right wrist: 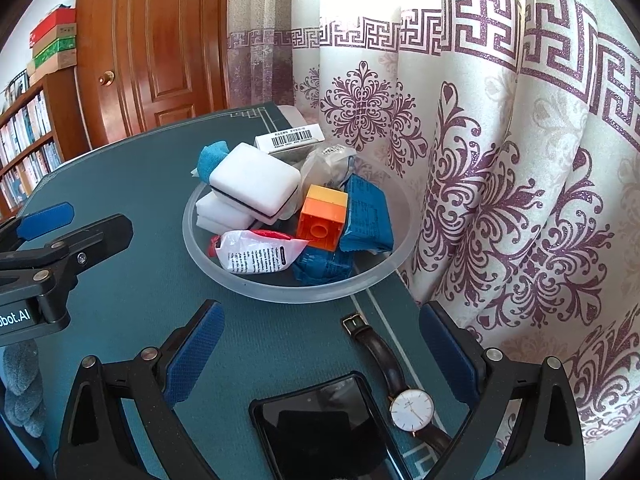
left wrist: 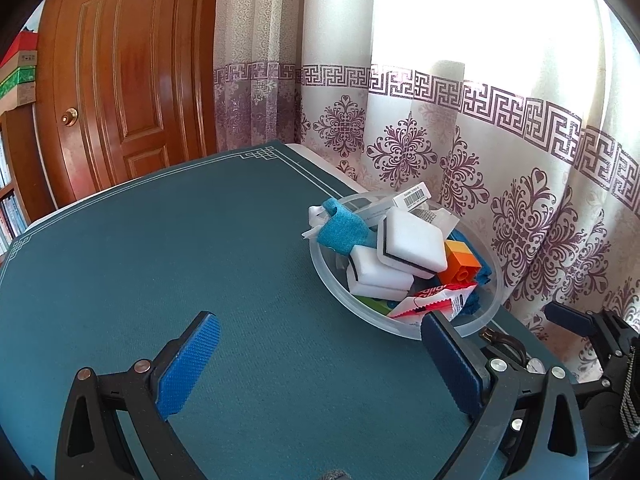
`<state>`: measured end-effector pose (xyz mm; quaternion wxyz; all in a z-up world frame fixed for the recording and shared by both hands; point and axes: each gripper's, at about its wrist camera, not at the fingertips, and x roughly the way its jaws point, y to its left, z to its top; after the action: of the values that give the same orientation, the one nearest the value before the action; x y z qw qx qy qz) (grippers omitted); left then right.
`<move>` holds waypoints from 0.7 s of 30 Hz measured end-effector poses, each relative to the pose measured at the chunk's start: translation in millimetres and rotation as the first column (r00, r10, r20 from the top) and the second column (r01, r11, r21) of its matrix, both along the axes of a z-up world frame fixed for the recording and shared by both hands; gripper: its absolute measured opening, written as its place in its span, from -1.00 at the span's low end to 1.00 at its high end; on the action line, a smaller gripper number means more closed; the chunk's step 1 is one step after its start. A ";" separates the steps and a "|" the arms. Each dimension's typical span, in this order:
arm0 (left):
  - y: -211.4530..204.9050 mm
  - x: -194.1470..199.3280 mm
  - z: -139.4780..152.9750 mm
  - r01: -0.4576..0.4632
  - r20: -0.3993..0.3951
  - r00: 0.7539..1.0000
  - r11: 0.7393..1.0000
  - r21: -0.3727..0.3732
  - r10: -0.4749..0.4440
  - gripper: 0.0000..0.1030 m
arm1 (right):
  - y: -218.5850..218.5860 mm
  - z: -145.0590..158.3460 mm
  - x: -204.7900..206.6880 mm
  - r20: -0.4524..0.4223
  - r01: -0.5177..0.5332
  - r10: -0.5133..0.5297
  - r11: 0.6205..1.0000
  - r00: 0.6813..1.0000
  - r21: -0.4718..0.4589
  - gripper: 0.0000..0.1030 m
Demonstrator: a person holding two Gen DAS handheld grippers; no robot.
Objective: Organize objects
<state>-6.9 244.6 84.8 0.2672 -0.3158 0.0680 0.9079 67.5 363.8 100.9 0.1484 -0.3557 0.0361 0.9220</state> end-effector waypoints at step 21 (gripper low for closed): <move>1.8 5.4 -0.6 0.018 -0.026 0.999 1.000 -0.019 -0.018 0.99 | -3.8 -4.4 -1.2 0.012 -0.006 0.006 1.000 1.000 -0.004 0.91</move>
<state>-1.5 246.4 84.1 0.2715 -0.3057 0.0830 0.9088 66.3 360.0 96.6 0.1451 -0.3617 0.0360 0.9202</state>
